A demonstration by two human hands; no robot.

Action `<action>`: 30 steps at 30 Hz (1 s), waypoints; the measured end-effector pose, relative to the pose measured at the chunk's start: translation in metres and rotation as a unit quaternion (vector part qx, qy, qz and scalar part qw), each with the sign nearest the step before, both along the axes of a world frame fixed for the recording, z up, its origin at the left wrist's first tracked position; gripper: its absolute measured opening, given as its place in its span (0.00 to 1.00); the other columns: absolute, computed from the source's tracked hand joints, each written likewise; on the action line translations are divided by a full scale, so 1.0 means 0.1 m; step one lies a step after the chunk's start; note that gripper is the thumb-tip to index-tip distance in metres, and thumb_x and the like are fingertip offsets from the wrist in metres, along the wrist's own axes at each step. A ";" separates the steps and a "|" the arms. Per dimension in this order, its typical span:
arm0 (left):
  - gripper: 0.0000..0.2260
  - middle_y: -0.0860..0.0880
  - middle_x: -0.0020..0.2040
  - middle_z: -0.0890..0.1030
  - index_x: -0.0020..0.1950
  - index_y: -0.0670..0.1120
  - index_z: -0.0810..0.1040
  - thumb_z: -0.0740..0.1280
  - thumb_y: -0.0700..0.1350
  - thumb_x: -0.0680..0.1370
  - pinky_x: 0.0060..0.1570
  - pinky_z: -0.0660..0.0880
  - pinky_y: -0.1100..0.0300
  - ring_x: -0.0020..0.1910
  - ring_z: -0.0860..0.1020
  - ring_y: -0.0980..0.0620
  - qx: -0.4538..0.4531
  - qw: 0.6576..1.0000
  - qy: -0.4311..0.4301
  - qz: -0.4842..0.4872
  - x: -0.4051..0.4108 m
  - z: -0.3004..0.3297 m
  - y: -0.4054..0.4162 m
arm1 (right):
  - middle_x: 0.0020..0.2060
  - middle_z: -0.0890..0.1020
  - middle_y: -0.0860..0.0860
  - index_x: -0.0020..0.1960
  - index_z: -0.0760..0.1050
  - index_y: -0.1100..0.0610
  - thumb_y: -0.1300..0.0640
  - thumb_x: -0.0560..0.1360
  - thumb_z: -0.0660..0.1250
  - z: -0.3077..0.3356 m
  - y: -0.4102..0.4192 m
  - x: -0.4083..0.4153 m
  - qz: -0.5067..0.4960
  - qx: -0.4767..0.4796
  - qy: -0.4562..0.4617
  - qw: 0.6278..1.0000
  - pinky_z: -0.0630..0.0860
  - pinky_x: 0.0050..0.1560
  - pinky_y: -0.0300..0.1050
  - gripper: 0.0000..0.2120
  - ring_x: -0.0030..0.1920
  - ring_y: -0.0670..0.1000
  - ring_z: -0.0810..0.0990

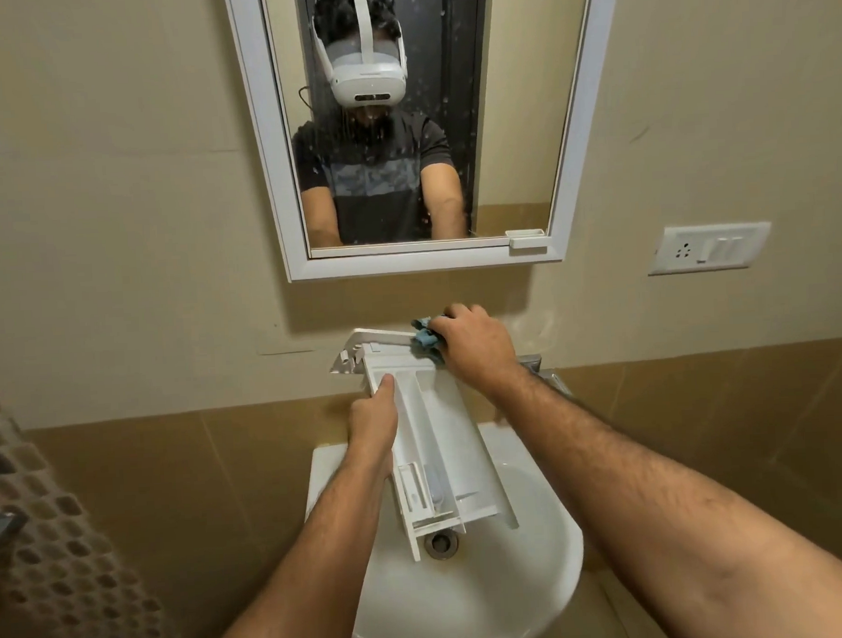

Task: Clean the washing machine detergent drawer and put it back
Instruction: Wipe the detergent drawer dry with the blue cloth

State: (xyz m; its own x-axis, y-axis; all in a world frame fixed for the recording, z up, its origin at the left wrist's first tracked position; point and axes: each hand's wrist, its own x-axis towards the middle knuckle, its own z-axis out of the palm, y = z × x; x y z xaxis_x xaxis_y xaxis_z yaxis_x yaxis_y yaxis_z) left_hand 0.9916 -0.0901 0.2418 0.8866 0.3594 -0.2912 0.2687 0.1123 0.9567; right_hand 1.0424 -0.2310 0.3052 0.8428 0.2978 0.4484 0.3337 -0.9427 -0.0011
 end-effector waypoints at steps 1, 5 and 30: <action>0.18 0.46 0.47 0.81 0.57 0.42 0.77 0.62 0.56 0.81 0.45 0.76 0.56 0.47 0.79 0.46 0.008 1.000 0.004 0.002 0.02 0.00 -0.01 | 0.55 0.77 0.52 0.60 0.76 0.49 0.48 0.76 0.67 0.02 0.01 0.00 0.002 0.000 -0.004 1.000 0.69 0.42 0.46 0.13 0.51 0.54 0.74; 0.21 0.43 0.53 0.81 0.62 0.39 0.76 0.59 0.56 0.82 0.50 0.76 0.54 0.52 0.79 0.43 0.032 0.999 0.018 -0.022 0.04 0.08 -0.12 | 0.56 0.77 0.51 0.62 0.75 0.49 0.46 0.77 0.65 0.12 0.22 -0.03 0.059 -0.013 -0.045 0.997 0.71 0.44 0.47 0.15 0.52 0.54 0.73; 0.17 0.40 0.53 0.82 0.57 0.39 0.78 0.59 0.50 0.82 0.56 0.77 0.49 0.52 0.80 0.40 0.073 0.997 0.004 -0.025 -0.10 0.19 -0.20 | 0.54 0.78 0.52 0.59 0.78 0.49 0.46 0.76 0.65 0.19 0.17 -0.09 0.091 -0.012 -0.071 0.993 0.70 0.43 0.49 0.14 0.51 0.57 0.74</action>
